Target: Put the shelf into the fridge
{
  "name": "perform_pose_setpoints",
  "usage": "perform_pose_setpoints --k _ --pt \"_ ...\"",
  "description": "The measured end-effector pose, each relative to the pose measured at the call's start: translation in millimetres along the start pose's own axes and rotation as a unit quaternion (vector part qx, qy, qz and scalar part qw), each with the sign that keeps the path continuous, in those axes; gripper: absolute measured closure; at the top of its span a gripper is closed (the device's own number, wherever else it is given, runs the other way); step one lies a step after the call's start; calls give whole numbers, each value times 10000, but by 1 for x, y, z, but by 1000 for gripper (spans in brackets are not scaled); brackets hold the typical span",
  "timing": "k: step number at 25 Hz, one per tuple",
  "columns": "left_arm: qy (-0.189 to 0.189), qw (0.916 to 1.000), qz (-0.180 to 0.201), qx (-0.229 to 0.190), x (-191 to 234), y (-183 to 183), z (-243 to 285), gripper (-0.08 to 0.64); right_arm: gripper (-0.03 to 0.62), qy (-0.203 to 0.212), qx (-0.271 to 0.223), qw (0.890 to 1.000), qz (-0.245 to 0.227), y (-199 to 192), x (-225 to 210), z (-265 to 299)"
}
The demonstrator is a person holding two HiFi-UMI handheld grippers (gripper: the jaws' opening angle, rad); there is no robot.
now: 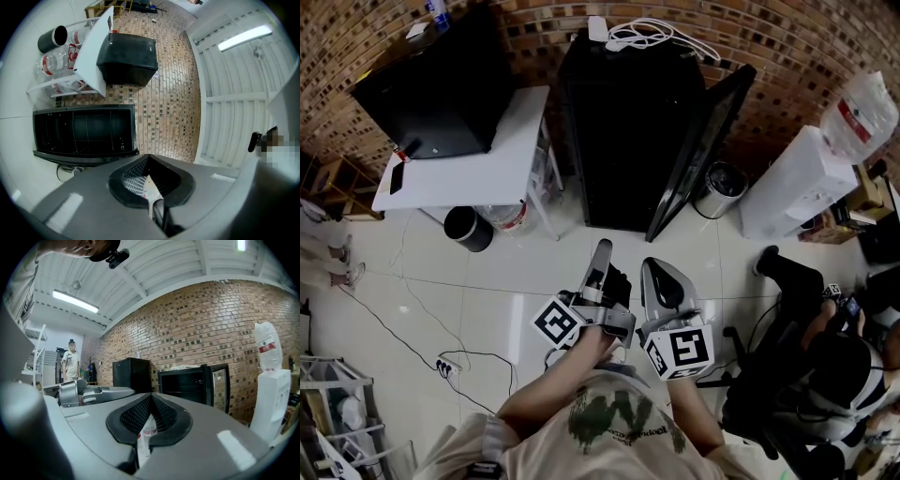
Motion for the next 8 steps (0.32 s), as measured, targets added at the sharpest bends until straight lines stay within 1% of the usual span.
perform_pose_setpoints --k 5,8 --pt "-36 10000 -27 73 -2 14 -11 560 592 -40 6 10000 -29 0 18 9" --pt "-43 9998 -128 116 -3 21 -19 560 592 -49 22 10000 -43 0 31 13"
Point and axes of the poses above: the fingertips, and each gripper's own axes: z forward along the fingers, x to its left, y out of its top, the point moved 5 cm from there along -z, backward along the fingers, and after that the axes turned 14 degrees about y, right-handed, at the moved point
